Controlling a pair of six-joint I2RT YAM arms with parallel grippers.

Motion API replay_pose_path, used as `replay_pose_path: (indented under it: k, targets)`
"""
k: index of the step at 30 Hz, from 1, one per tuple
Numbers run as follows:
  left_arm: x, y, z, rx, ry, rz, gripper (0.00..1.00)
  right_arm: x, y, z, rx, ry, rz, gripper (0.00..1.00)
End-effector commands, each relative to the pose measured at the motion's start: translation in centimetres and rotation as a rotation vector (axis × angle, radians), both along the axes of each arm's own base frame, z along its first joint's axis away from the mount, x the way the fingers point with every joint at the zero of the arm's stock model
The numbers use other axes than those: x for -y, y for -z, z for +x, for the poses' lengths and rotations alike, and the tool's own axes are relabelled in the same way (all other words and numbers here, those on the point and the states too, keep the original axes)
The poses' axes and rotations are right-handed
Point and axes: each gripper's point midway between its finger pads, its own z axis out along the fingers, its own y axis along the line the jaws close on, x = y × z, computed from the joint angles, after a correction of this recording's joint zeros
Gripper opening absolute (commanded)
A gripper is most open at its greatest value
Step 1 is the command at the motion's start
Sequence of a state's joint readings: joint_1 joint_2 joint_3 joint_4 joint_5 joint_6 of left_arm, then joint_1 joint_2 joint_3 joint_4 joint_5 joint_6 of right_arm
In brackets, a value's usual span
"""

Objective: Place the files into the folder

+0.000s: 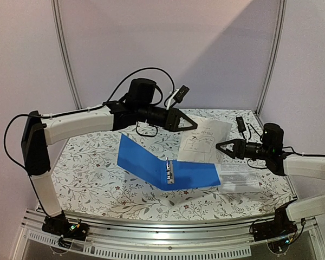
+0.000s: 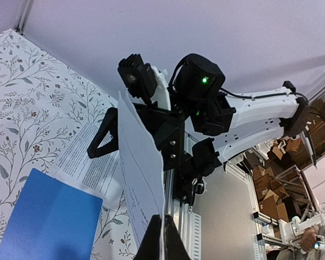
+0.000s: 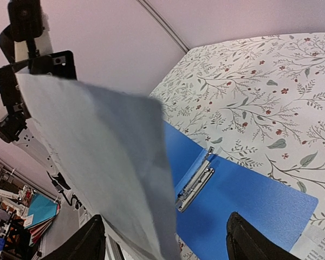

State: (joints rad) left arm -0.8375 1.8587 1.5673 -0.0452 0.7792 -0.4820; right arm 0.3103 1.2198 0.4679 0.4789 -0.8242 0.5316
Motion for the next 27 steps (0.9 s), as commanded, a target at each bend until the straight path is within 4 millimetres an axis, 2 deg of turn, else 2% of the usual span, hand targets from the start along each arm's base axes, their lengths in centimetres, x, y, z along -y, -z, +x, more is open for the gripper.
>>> replay_pose_path:
  k: [1, 3, 5, 8, 14, 18, 19, 21, 23, 25, 27]
  targets:
    - [-0.5, 0.4, 0.5, -0.011, -0.021, -0.001, 0.00, -0.9, -1.7, -1.4, 0.034, -0.090, 0.081, 0.72]
    - [-0.7, 1.1, 1.0, -0.029, -0.038, 0.011, 0.00, -1.1, -2.3, -2.0, 0.038, -0.117, 0.108, 0.68]
    - [-0.7, 0.9, 1.7, -0.018, -0.054, -0.017, 0.00, -1.2, -2.9, -2.5, 0.047, -0.134, 0.127, 0.63]
    - [-1.0, 1.6, 2.7, -0.033, -0.083, -0.012, 0.00, -1.2, -3.3, -2.7, 0.046, -0.146, 0.137, 0.54]
    - [-1.9, 3.1, 4.4, -0.071, -0.146, 0.012, 0.00, -1.2, -3.1, -2.6, 0.023, -0.135, 0.140, 0.27]
    - [-2.2, 4.3, 4.8, -0.090, -0.164, 0.035, 0.00, -1.2, -3.0, -2.1, 0.015, -0.115, 0.131, 0.14]
    - [-2.3, 4.7, 4.9, -0.093, -0.171, 0.048, 0.02, -1.2, -2.9, -1.8, 0.007, -0.106, 0.125, 0.10]
    - [-2.5, 5.3, 5.3, -0.086, -0.193, 0.081, 0.18, -1.2, -2.3, -1.2, -0.022, -0.081, 0.106, 0.01]
    - [-3.3, 6.7, 6.0, -0.084, -0.243, 0.164, 0.32, -1.0, -1.3, -0.2, -0.069, -0.042, 0.070, 0.00]
    - [-4.9, 7.8, 7.8, -0.051, -0.336, 0.268, 0.41, -0.9, 0.0, 0.7, -0.128, -0.008, 0.023, 0.00]
    - [-7.3, 8.7, 10.0, -0.026, -0.436, 0.359, 0.46, -0.9, 1.5, 1.2, -0.219, 0.006, -0.026, 0.00]
